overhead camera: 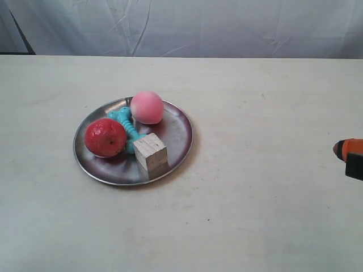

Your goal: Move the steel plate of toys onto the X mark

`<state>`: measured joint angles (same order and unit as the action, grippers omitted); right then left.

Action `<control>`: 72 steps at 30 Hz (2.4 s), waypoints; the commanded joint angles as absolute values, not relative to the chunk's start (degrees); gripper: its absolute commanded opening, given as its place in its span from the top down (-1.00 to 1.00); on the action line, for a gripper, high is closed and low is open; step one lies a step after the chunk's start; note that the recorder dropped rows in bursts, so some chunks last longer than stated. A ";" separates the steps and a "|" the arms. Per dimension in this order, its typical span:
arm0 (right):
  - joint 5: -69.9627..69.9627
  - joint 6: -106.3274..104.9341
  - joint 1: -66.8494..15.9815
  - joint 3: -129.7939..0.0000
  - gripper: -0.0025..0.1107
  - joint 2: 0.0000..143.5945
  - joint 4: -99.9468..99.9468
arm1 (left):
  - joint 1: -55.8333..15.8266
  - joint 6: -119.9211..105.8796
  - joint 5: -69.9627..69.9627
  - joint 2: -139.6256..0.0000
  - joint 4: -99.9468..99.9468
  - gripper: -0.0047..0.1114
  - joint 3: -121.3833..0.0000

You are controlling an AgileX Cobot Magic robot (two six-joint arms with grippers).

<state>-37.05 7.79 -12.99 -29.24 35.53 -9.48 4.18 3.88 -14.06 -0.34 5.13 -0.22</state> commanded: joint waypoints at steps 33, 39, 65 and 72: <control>-13.62 8.07 -0.73 0.00 0.96 4.00 -7.49 | 4.43 3.95 -13.24 0.00 2.64 0.91 0.00; -13.51 5.88 -0.73 0.00 0.96 3.86 -8.71 | 4.43 3.95 -13.24 0.00 2.64 0.91 0.00; -17.60 -2.83 -0.73 0.00 0.96 3.67 -9.54 | 4.43 3.95 -13.24 0.00 2.76 0.91 0.00; -17.60 -2.83 -0.73 0.00 0.96 3.67 -9.54 | 4.43 3.95 -13.24 0.00 2.76 0.91 0.00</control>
<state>-17.78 -2.33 -0.90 -0.08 3.92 -9.45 4.18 3.88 -13.61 -0.31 2.78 -0.22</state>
